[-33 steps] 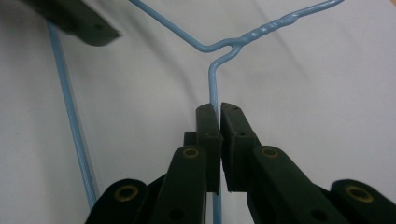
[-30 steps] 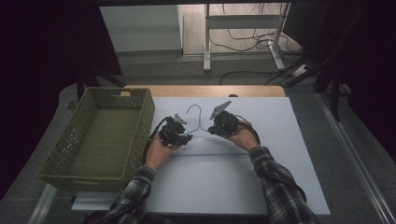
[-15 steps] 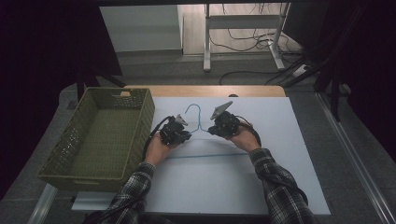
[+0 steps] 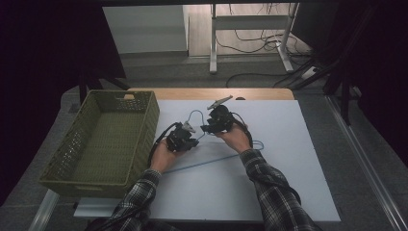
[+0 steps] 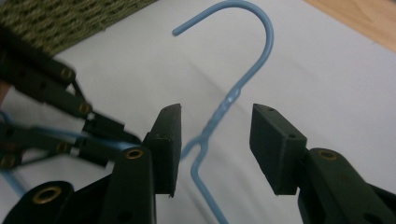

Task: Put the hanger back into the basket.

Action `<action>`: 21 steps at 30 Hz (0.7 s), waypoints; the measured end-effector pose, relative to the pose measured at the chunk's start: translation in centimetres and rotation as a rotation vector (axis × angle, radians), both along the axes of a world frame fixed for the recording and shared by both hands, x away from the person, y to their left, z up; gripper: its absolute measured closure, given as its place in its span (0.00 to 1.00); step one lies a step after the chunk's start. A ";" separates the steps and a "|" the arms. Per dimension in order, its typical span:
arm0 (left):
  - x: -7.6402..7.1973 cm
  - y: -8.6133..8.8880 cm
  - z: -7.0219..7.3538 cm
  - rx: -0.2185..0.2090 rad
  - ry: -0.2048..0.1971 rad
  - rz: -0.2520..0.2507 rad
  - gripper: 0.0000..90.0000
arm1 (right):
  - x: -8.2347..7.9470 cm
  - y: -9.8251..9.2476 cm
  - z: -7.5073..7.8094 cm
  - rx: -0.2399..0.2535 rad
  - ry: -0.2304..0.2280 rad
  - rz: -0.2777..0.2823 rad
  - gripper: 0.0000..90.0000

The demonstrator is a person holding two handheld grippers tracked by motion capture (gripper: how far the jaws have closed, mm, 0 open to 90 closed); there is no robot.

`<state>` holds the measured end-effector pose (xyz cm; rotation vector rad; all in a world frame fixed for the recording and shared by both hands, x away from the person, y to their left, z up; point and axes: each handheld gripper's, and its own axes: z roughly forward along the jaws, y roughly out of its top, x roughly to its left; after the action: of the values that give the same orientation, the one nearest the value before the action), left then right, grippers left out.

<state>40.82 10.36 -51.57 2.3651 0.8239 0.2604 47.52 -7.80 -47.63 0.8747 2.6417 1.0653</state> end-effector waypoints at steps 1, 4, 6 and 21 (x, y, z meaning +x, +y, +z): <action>0.0 0.0 0.0 -0.004 0.001 0.000 0.95 | 0.2 0.3 -0.2 0.002 0.014 -0.013 0.60; -0.2 0.0 0.1 -0.010 0.002 -0.005 0.95 | 0.7 0.9 -0.6 -0.003 0.050 -0.042 0.70; -0.2 -0.1 0.2 -0.012 0.008 -0.009 0.95 | 0.7 1.0 -0.7 -0.012 0.053 -0.053 0.77; -4.0 0.9 5.7 -0.210 0.100 0.025 0.37 | -2.4 -1.1 4.1 0.200 0.093 -0.058 0.95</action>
<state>36.77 11.24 -45.87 2.1863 0.8835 0.0623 45.09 -8.93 -43.55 1.0571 2.5980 1.3218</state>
